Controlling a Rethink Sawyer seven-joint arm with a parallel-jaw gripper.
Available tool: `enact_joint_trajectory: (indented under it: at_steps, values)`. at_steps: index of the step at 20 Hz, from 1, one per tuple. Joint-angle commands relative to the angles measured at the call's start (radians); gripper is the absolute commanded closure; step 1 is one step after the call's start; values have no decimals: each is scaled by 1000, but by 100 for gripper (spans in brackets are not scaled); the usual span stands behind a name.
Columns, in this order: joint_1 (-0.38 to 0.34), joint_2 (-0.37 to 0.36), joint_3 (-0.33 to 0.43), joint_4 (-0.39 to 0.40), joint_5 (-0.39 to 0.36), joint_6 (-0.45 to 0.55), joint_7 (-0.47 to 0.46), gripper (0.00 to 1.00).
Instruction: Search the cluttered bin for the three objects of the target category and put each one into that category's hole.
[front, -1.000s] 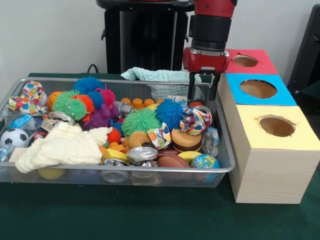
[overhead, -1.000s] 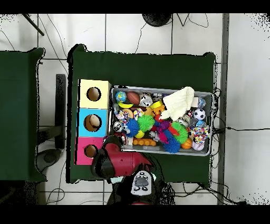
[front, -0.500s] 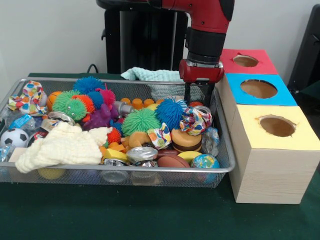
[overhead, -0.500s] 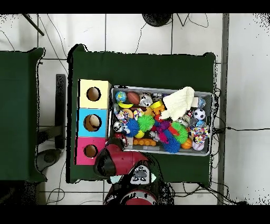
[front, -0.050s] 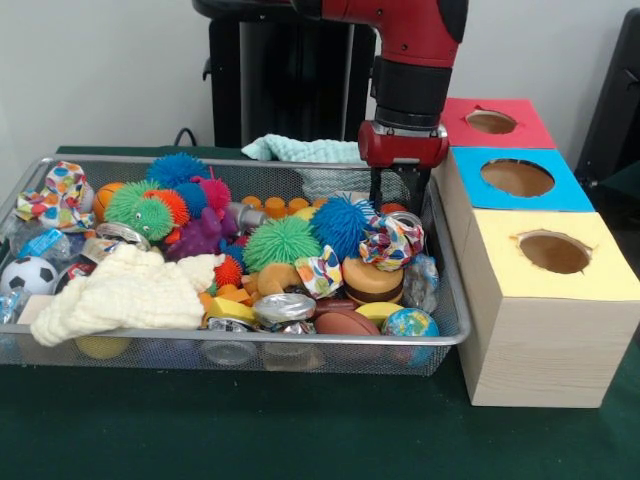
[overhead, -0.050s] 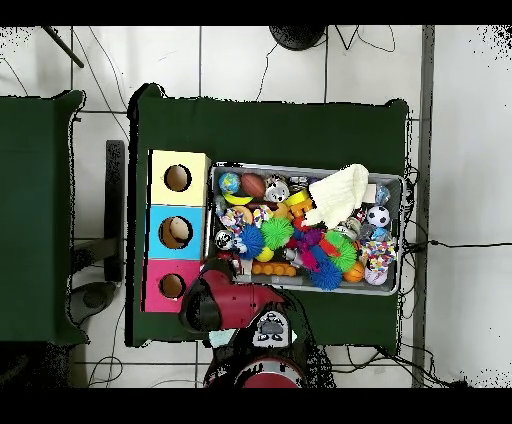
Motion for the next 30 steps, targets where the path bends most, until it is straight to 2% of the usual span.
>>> enact_joint_trajectory:
  at_steps: [1,7,15,18,24,30]
  values:
    - [-10,-39,129,-106,12,-9,169,0]
    - [74,-94,69,-136,77,129,149,0]
    - [47,-104,83,-181,68,254,119,0]
    - [34,-85,86,-197,53,240,121,0]
    - [-31,-20,133,-205,11,138,129,0]
    - [-52,35,155,-273,6,191,94,0]
